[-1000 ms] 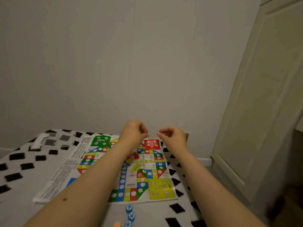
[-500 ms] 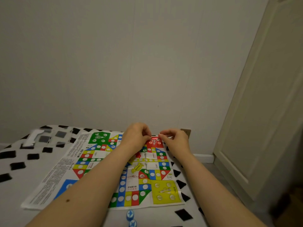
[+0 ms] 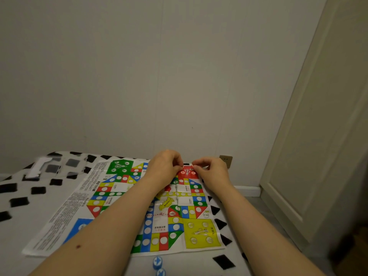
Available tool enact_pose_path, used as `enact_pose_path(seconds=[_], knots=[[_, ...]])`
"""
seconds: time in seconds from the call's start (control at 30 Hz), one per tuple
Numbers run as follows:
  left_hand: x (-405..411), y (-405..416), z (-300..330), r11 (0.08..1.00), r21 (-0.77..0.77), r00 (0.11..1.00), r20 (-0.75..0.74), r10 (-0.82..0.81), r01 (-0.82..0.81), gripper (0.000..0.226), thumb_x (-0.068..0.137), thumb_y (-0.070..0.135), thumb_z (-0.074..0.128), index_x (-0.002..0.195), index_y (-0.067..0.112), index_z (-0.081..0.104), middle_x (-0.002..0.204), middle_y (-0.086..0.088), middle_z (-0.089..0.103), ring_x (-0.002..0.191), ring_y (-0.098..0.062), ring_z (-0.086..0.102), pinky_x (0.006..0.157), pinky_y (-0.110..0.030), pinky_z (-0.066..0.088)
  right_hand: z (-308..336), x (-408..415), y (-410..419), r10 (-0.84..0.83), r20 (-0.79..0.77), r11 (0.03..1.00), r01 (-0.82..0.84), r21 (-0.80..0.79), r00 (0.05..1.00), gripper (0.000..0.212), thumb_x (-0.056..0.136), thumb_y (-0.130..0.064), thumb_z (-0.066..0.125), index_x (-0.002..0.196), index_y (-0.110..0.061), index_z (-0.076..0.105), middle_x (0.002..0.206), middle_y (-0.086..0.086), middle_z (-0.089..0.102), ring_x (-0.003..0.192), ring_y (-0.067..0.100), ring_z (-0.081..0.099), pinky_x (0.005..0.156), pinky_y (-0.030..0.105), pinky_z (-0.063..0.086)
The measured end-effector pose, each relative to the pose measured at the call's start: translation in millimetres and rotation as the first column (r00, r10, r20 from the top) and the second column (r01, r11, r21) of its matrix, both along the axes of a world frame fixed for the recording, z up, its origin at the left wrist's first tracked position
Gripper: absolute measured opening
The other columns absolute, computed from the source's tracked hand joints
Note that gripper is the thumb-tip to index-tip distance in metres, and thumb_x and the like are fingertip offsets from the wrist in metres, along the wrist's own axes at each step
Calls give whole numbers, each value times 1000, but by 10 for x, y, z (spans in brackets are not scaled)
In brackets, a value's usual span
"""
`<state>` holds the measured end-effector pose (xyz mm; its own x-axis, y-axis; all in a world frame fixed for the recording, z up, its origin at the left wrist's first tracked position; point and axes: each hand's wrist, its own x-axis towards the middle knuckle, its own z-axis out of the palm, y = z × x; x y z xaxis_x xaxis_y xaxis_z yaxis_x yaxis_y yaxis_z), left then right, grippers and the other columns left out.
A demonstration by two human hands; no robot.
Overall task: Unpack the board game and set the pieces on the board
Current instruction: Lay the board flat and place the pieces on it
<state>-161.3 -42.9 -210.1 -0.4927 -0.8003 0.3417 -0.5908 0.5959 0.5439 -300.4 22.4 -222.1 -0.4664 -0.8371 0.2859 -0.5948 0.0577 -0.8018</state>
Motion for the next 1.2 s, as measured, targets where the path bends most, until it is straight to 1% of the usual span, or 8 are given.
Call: enact_pose_path(seconds=[0.1, 0.23, 0.73, 0.8, 0.9, 0.97, 1.1, 1.2], knots=[[0, -3, 3, 1000, -13, 1000, 13, 5, -5, 9, 87, 27, 62, 92, 21, 64, 101, 0, 66, 93, -14, 62, 81, -32, 55, -6, -9, -11, 6, -37, 1000, -5, 27, 999, 16, 88, -25, 61, 102, -19, 67, 108, 1, 66, 91, 13, 63, 73, 26, 53], [0, -12, 2, 1000, -21, 999, 33, 5, -5, 8, 87, 29, 62, 91, 22, 64, 101, 1, 66, 92, -14, 62, 81, -33, 55, -9, -14, -24, 2, -86, 999, 2, 47, 996, 17, 87, -27, 62, 102, -21, 67, 108, 0, 67, 93, 15, 65, 79, 33, 56], [29, -29, -17, 999, -27, 1000, -1, -29, 29, 10, 87, 26, 62, 94, 20, 65, 101, 1, 66, 93, -12, 61, 82, -31, 54, 5, -14, -16, 21, -104, 997, -13, 73, 994, 19, 88, -27, 61, 105, -21, 67, 109, 0, 67, 94, 15, 65, 82, 36, 57], [35, -37, -20, 999, -26, 999, -11, -34, 34, 11, 87, 25, 62, 96, 20, 65, 102, 1, 66, 93, -12, 61, 82, -31, 54, 6, -15, -10, 25, -77, 997, -19, 70, 997, 21, 89, -28, 59, 108, -20, 65, 110, 1, 66, 95, 15, 64, 80, 32, 56], [42, -45, -31, 999, -9, 999, -29, -37, 36, 16, 87, 26, 62, 101, 20, 62, 104, 1, 66, 95, -11, 61, 81, -27, 53, 5, -16, 4, 28, -35, 998, -26, 56, 999, 22, 91, -27, 57, 110, -19, 64, 111, 2, 65, 92, 12, 62, 68, 20, 50], [47, -49, -32, 999, 0, 999, -38, -35, 35, 18, 87, 25, 62, 104, 20, 61, 105, 1, 66, 96, -11, 61, 81, -27, 53, 9, -12, 17, 31, -15, 998, -30, 46, 999, 22, 91, -27, 56, 110, -18, 64, 111, 2, 65, 90, 10, 60, 63, 16, 47], [74, -23, 14, 999, -1, 997, -66, -47, 47, 17, 87, 20, 62, 104, 19, 62, 104, 1, 66, 95, -11, 61, 83, -30, 54, 22, 8, 57, 25, 29, 999, -25, 23, 999, 23, 91, -26, 56, 111, -17, 62, 110, 2, 63, 90, 11, 60, 59, 14, 46], [107, 37, 69, 998, -17, 994, -96, -57, 55, 15, 86, 15, 62, 101, 18, 63, 100, 1, 66, 92, -11, 61, 82, -28, 53, 32, 30, 101, 17, 43, 1000, -17, -2, 999, 24, 92, -24, 56, 113, -15, 61, 107, 1, 62, 86, 8, 58, 56, 13, 44]])
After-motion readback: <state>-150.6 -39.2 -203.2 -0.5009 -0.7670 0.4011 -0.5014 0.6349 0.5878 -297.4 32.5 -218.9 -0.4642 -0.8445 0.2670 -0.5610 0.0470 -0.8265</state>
